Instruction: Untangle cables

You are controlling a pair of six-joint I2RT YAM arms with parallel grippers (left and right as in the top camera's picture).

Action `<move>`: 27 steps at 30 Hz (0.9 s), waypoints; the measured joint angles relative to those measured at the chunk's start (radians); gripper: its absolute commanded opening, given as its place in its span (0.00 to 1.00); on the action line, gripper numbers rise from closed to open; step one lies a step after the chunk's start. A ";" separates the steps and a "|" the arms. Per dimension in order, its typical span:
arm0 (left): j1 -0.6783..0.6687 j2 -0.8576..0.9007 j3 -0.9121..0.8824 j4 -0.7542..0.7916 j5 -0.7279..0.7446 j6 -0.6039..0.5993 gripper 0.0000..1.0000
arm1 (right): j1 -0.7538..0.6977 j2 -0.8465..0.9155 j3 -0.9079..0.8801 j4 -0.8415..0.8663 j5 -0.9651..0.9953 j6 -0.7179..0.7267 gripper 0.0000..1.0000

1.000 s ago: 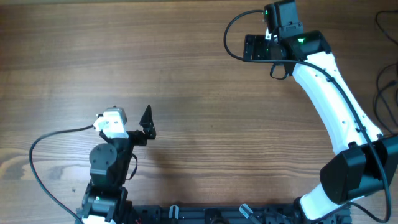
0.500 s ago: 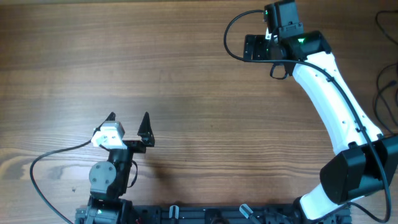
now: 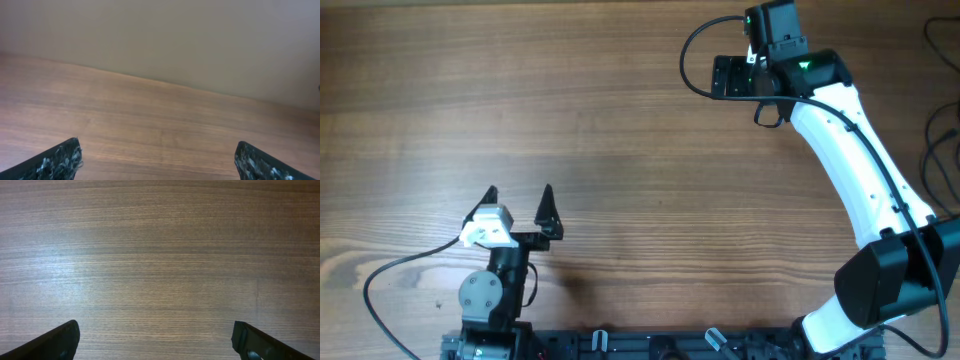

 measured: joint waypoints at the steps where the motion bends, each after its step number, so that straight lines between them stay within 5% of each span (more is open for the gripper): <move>1: 0.007 -0.016 0.000 -0.022 0.000 0.000 1.00 | 0.000 0.000 0.000 0.001 0.000 0.000 1.00; 27: 0.063 -0.041 -0.003 -0.080 0.013 0.000 1.00 | 0.000 0.000 0.000 0.000 0.000 0.000 1.00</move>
